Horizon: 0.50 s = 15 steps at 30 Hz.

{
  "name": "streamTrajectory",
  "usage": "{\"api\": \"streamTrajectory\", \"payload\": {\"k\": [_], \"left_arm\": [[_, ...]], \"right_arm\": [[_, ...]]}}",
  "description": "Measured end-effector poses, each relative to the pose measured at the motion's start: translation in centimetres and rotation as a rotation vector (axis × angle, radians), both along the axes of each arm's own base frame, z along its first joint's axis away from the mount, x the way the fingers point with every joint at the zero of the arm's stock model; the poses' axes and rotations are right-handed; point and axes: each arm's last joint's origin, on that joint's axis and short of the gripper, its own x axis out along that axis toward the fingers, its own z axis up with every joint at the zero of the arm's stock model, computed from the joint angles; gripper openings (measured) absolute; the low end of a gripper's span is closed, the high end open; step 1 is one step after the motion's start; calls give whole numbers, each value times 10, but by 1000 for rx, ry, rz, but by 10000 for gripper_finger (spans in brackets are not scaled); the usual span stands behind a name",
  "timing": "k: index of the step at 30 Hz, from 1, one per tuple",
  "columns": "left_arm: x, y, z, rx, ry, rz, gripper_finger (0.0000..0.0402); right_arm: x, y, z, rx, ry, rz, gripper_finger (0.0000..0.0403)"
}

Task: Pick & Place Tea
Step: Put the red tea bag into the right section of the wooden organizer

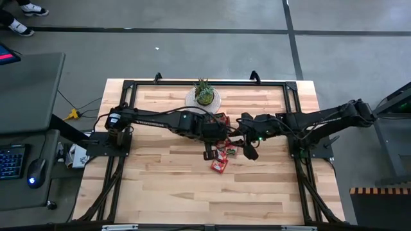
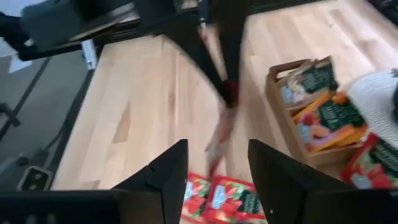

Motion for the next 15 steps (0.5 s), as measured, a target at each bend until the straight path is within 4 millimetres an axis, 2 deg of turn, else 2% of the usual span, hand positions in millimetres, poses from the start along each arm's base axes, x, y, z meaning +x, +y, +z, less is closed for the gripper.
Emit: {"api": "streamTrajectory", "payload": {"k": [8, 15], "left_arm": [[1, -3, 1, 8, -12, -6, 0], [6, -3, 8, 20, -82, -17, 0]], "right_arm": [[5, -7, 7, 1, -84, 11, 165], [10, -6, 3, -7, -80, 19, 165]]}}
